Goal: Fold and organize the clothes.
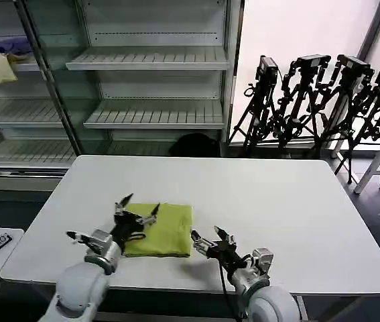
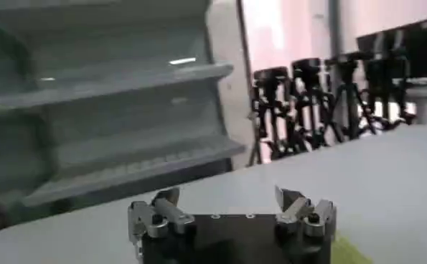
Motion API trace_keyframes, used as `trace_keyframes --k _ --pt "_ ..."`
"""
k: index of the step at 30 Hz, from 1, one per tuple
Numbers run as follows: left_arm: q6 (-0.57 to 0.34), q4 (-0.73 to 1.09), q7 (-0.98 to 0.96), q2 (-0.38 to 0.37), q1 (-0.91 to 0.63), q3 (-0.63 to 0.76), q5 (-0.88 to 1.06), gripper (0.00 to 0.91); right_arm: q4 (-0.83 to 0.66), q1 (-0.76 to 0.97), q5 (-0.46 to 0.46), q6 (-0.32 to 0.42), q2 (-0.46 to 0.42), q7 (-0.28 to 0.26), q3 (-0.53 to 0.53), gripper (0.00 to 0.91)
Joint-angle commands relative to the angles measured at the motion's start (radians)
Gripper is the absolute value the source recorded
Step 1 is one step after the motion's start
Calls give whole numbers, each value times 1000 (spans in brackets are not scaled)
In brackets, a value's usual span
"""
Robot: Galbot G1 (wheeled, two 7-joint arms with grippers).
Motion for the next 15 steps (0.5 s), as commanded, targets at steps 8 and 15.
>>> trace_keyframes --k 8,15 --pt "-75 -15 5 -4 111 -284 -134 907 -36 25 178 -11 14 367 -167 907" --pt "-99 1 3 -6 130 -291 -147 907 -50 34 177 -11 23 430 -176 907"
